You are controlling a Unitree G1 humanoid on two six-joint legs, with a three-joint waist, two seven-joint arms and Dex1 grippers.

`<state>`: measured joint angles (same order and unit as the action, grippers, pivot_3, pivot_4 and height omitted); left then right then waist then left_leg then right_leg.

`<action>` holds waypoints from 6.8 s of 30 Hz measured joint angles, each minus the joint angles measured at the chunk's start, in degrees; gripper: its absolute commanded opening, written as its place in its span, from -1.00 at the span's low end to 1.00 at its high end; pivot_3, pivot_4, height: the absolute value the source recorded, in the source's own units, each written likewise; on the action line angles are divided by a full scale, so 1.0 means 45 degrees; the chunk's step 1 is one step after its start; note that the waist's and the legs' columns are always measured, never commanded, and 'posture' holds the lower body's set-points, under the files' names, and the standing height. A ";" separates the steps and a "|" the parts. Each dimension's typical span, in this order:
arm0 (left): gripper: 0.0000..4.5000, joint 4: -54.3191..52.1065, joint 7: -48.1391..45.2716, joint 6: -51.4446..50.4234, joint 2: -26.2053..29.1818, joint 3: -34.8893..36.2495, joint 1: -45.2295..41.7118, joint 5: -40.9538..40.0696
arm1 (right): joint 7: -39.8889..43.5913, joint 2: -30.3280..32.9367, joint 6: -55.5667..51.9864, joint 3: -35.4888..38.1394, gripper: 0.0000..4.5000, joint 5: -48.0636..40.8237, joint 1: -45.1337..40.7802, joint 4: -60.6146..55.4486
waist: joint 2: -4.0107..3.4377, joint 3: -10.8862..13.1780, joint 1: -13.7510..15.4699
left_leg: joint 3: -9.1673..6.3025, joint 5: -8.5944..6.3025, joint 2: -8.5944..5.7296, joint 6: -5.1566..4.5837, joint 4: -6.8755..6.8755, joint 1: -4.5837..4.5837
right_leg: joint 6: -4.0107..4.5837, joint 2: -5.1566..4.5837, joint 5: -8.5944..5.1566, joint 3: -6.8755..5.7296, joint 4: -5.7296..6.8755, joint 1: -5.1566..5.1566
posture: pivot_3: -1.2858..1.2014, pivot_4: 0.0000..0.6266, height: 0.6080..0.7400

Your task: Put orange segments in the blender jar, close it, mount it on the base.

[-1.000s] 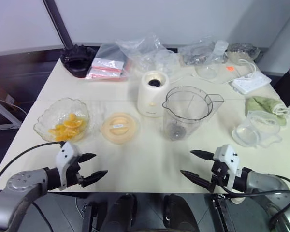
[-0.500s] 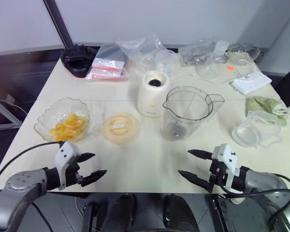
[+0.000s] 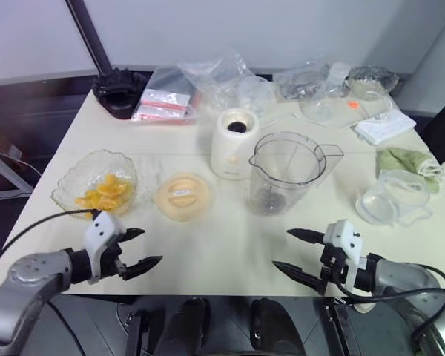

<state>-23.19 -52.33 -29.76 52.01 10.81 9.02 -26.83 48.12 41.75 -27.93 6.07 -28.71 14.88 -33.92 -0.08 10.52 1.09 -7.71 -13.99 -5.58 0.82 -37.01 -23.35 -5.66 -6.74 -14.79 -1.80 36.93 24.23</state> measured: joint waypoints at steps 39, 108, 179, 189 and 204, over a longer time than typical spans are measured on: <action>0.99 2.0158 0.0522 0.9500 -0.1208 -0.7151 -1.5175 1.1424 | -0.1087 0.0484 -0.1666 -0.1629 0.96 -0.0756 -0.1745 -0.1089 | 0.0297 0.0071 -0.0151 | 0.0069 0.0008 0.0005 -0.0008 -0.0040 -0.0009 | -0.0143 0.0065 0.0093 0.0011 0.0031 0.0018 | 0.03 -0.52 1.00; -0.99 2.2172 0.1148 0.6180 -0.2591 -0.6182 -1.4952 1.1647 | -0.0910 -0.0238 0.0780 -0.1828 1.00 0.1421 -0.0039 -0.0182 | 0.0232 0.0027 -0.0081 | 0.0079 0.0009 0.0044 -0.0007 -0.0060 0.0225 | -0.0192 0.0084 0.0072 0.0018 0.0037 -0.0222 | 0.03 -0.52 1.00; -0.99 1.9791 -0.8563 0.6131 -0.9326 -0.4097 -2.1512 0.3535 | -0.5257 -0.2913 -0.1480 0.3389 1.00 -0.0163 0.2719 -0.4708 | 0.0327 0.0103 -0.0163 | 0.0130 0.0002 0.0011 -0.0032 -0.0076 0.0005 | -0.0176 0.0058 0.0106 0.0049 0.0041 -0.0006 | 0.03 -0.52 1.00; -0.43 2.0791 -0.7953 0.8390 -1.0536 -0.4732 -2.0942 0.5484 | -0.5762 -0.3038 -0.1455 0.3573 1.00 -0.0167 0.3254 -0.5159 | 0.0323 0.0100 -0.0085 | 0.0143 0.0003 0.0024 -0.0035 -0.0097 0.0009 | -0.0178 0.0065 0.0106 0.0051 0.0045 -0.0010 | 0.03 -0.52 1.00; 0.92 2.0694 -0.6135 0.7877 -1.0214 -0.2620 -2.1444 0.4684 | -0.6166 -0.3855 -0.0336 0.3390 1.00 0.0652 0.2815 -0.3754 | 0.0323 0.0101 -0.0120 | 0.0145 0.0003 0.0022 -0.0035 -0.0098 0.0009 | -0.0178 0.0066 0.0107 0.0051 0.0050 -0.0009 | 0.03 -0.52 1.00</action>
<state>69.93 -79.93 5.69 6.05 -0.98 -87.47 -5.75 20.38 24.41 -29.44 21.33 -25.78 27.55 -50.81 1.37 10.97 0.55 -7.06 -13.97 -5.49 0.66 -37.45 -23.31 -6.46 -6.44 -14.31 -1.57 37.16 24.20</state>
